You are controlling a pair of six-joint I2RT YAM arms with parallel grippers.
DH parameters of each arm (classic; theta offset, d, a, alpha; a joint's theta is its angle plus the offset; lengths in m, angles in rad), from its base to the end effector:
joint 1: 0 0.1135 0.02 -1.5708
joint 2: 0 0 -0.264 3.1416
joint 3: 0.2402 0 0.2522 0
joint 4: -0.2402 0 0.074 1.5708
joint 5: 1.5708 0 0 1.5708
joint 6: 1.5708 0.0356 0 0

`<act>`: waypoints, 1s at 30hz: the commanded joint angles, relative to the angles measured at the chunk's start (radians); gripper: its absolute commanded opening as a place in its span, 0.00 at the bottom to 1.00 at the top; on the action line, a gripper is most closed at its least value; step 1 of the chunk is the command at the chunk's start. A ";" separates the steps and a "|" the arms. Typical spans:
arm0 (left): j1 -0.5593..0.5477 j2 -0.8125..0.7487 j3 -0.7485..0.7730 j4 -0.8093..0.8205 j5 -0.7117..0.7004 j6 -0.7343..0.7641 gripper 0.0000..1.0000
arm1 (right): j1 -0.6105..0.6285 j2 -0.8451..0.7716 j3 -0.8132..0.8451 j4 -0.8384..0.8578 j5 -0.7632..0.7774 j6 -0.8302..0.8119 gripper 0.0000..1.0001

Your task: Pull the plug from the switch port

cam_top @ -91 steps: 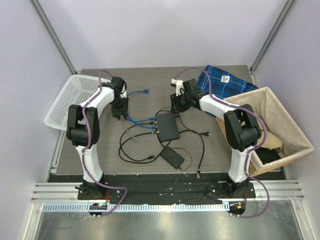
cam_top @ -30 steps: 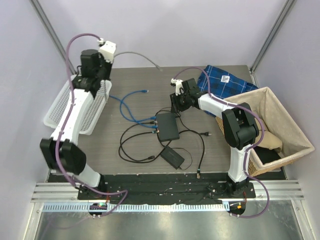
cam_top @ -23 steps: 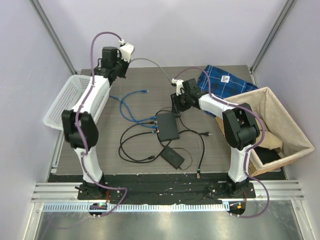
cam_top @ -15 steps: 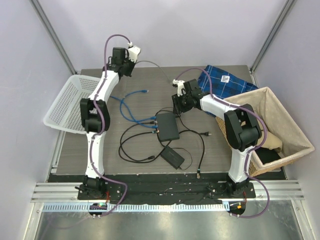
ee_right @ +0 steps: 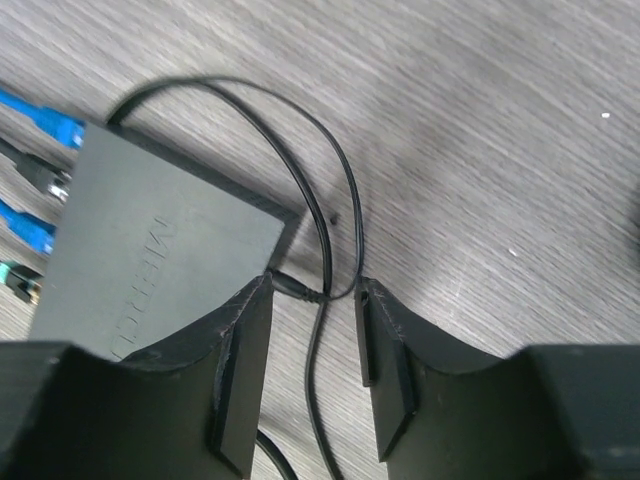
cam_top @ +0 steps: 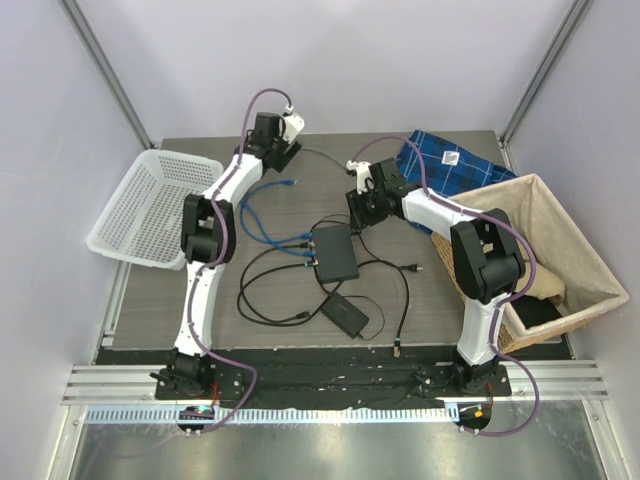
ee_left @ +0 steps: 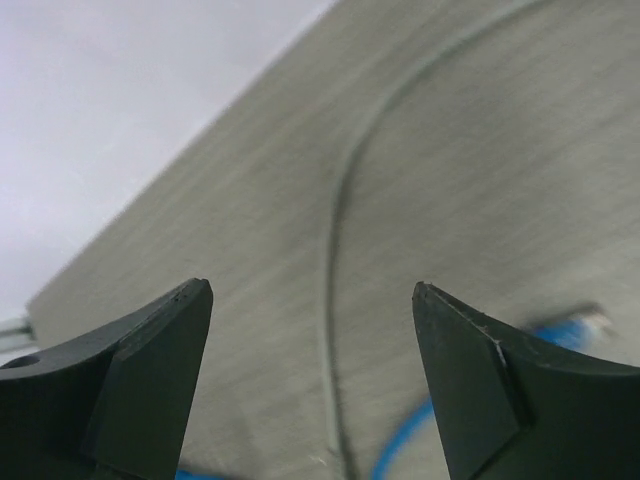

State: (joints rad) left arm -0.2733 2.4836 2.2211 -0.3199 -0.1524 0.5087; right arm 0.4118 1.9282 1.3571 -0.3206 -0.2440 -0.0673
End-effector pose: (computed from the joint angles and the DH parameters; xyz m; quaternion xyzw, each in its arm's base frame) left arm 0.5524 -0.1492 0.2093 0.3012 0.8253 0.1221 0.4618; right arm 0.3806 0.1756 0.1944 -0.2614 0.8996 0.1697 0.3060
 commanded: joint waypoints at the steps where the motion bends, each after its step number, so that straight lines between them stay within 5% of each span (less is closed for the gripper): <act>1: -0.029 -0.272 -0.163 0.105 -0.026 -0.116 0.87 | -0.025 -0.100 0.030 -0.047 -0.006 -0.094 0.51; 4: -0.030 -0.431 -0.321 0.094 0.046 -0.266 0.87 | -0.082 -0.149 0.028 -0.060 -0.032 -0.092 0.54; 8: -0.030 -0.691 -0.432 -0.115 0.398 -0.394 0.87 | -0.139 -0.193 0.031 -0.078 -0.060 -0.098 0.55; 12: -0.050 -0.866 -0.663 -0.218 0.724 -0.261 0.85 | -0.172 -0.218 -0.003 -0.081 -0.090 -0.070 0.57; 17: -0.072 -0.925 -0.666 -0.424 0.637 -0.334 0.88 | -0.180 -0.297 -0.090 -0.014 -0.207 0.067 0.56; 22: -0.072 -0.796 -0.578 -0.620 0.691 -0.449 0.88 | -0.133 -0.400 -0.153 0.081 -0.212 0.106 0.56; 26: -0.072 -0.841 -0.695 -0.432 0.650 -0.625 0.86 | -0.113 -0.399 -0.084 -0.058 -0.201 0.018 0.56; 30: -0.072 -0.816 -0.756 -0.342 0.669 -0.624 0.84 | -0.084 -0.368 -0.030 -0.255 -0.146 -0.086 0.56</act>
State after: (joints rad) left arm -0.3485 1.7042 1.4864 -0.7883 0.4915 -0.0322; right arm 0.3073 1.5639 1.2526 -0.4007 -0.4271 -0.0441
